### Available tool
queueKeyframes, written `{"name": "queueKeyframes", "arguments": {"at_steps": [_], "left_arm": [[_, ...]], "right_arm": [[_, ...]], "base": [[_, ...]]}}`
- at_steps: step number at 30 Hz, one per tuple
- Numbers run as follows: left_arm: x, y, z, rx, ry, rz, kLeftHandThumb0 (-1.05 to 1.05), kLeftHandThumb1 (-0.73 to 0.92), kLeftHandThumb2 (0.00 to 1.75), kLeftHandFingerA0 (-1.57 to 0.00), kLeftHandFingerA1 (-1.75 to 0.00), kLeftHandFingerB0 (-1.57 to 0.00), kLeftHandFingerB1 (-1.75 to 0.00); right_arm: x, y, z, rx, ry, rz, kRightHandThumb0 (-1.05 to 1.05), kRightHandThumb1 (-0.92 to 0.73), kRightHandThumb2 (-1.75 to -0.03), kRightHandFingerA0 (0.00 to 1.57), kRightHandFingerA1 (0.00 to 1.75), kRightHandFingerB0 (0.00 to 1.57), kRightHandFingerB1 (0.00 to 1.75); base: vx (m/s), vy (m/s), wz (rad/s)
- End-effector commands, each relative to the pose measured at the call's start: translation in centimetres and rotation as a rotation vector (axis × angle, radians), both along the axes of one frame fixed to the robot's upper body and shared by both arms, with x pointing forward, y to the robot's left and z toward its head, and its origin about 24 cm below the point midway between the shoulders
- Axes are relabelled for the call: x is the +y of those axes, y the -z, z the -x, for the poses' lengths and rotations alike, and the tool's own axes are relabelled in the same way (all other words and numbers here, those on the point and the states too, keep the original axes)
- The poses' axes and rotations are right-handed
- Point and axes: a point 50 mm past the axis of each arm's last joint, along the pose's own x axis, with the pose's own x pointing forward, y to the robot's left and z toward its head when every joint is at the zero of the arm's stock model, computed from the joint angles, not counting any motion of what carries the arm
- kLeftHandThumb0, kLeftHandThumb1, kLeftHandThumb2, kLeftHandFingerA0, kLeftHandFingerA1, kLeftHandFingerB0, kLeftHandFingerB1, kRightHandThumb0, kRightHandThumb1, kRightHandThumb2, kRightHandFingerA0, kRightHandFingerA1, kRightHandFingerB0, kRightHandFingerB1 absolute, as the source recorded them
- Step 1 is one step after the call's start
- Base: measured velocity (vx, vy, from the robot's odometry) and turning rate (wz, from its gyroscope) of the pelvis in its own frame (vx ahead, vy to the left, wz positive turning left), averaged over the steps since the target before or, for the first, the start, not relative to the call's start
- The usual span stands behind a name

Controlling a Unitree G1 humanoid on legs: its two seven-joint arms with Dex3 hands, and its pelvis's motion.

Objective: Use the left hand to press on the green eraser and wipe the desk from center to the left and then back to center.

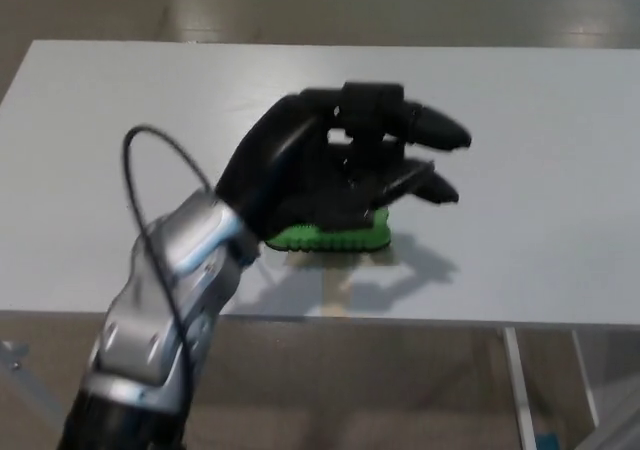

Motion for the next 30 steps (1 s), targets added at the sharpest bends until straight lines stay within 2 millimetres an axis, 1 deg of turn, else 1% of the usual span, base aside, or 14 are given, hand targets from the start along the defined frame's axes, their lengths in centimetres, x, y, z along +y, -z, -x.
{"name": "queueKeyframes", "arguments": {"at_steps": [1, 5, 9, 11, 13, 14, 15, 16, 17, 20, 21, 23, 28, 30], "left_arm": [[-1.0, 1.2, -4.7, 0.166, -0.285, -0.16, -0.28, 0.79, 0.64, -0.94, -0.66, -0.89, -0.52], [-1.2, 2.2, -6.0, 0.277, -0.332, -0.191, -0.28, 0.8, 0.64, -0.92, -0.64, -0.89, -0.51], [-1.5, 2.8, -6.6, 0.313, -0.417, -0.217, -0.27, 0.81, 0.65, -0.91, -0.64, -0.91, -0.51], [-1.3, 3.4, -7.0, 0.314, -0.48, -0.237, -0.23, 0.83, 0.65, -0.9, -0.69, -0.88, -0.76], [-1.0, 4.2, -7.2, 0.338, -0.529, -0.244, -0.21, 0.83, 0.65, -0.9, -0.73, -0.87, -0.83], [-0.9, 4.3, -7.2, 0.341, -0.535, -0.245, -0.21, 0.83, 0.65, -0.9, -0.73, -0.87, -0.83], [-0.5, 4.9, -7.3, 0.365, -0.554, -0.243, -0.2, 0.85, 0.64, -0.88, -0.82, -0.83, -0.92], [-0.4, 5.0, -7.3, 0.371, -0.56, -0.243, -0.2, 0.85, 0.64, -0.88, -0.82, -0.83, -0.92], [0.0, 5.7, -7.3, 0.395, -0.578, -0.23, -0.18, 0.87, 0.65, -0.87, -0.92, -0.81, -0.97], [0.4, 6.3, -7.3, 0.412, -0.598, -0.226, -0.17, 0.87, 0.66, -0.87, -0.95, -0.82, -0.97], [0.8, 6.9, -7.3, 0.439, -0.619, -0.222, -0.16, 0.88, 0.68, -0.86, -1.02, -0.82, -0.98], [0.9, 7.2, -7.3, 0.45, -0.633, -0.227, -0.16, 0.88, 0.69, -0.84, -1.06, -0.82, -0.98], [1.9, 8.3, -7.1, 0.465, -0.668, -0.253, -0.16, 0.88, 0.68, -0.84, -1.07, -0.81, -0.96], [2.1, 8.7, -7.0, 0.48, -0.668, -0.244, -0.15, 0.88, 0.68, -0.85, -1.03, -0.82, -0.94]], "right_arm": [[0.1, -0.2, 0.3, -0.038, 0.012, -0.038, -0.2, -0.69, -0.6, 0.74, 0.59, 0.42, 0.43], [-0.1, -0.2, 0.3, -0.037, 0.005, -0.042, -0.2, -0.69, -0.6, 0.74, 0.59, 0.44, 0.43], [0.0, -0.2, 0.3, -0.035, 0.005, -0.038, -0.21, -0.7, -0.6, 0.76, 0.59, 0.45, 0.44], [0.0, -0.3, 0.3, -0.039, 0.002, -0.043, -0.2, -0.7, -0.6, 0.76, 0.59, 0.44, 0.44], [0.2, -0.2, 0.4, -0.041, 0.004, -0.052, -0.2, -0.7, -0.6, 0.76, 0.59, 0.45, 0.44], [0.2, -0.2, 0.4, -0.041, 0.006, -0.054, -0.2, -0.7, -0.6, 0.76, 0.59, 0.45, 0.44], [0.3, -0.1, 0.5, -0.042, 0.005, -0.062, -0.2, -0.7, -0.6, 0.76, 0.6, 0.45, 0.44], [0.4, -0.1, 0.6, -0.042, 0.005, -0.064, -0.2, -0.7, -0.6, 0.76, 0.6, 0.45, 0.44], [0.4, -0.1, 0.7, -0.044, 0.007, -0.07, -0.2, -0.7, -0.61, 0.76, 0.6, 0.47, 0.45], [0.4, -0.1, 0.7, -0.048, 0.01, -0.079, -0.2, -0.7, -0.61, 0.76, 0.6, 0.47, 0.45], [0.4, -0.1, 0.8, -0.048, 0.01, -0.075, -0.2, -0.7, -0.6, 0.77, 0.6, 0.48, 0.46], [0.4, -0.1, 0.8, -0.046, 0.008, -0.07, -0.2, -0.7, -0.6, 0.77, 0.6, 0.48, 0.46], [0.5, -0.2, 0.7, -0.034, -0.001, -0.059, -0.2, -0.69, -0.6, 0.77, 0.59, 0.5, 0.46], [0.5, -0.2, 0.7, -0.034, -0.007, -0.053, -0.2, -0.69, -0.6, 0.77, 0.59, 0.51, 0.46]], "base": [[0.0, 0.0, 0.0], [0.0, 0.0, 0.0], [0.0, 0.0, 0.0], [0.0, 0.0, 0.0], [0.0, 0.0, 0.0], [0.0, 0.0, 0.0], [0.0, 0.0, 0.0], [0.0, 0.0, 0.0], [0.0, 0.0, 0.0], [0.0, 0.0, 0.0], [0.0, 0.0, 0.0], [0.0, 0.0, 0.0], [0.0, 0.0, 0.0], [0.0, 0.0, 0.0]]}}
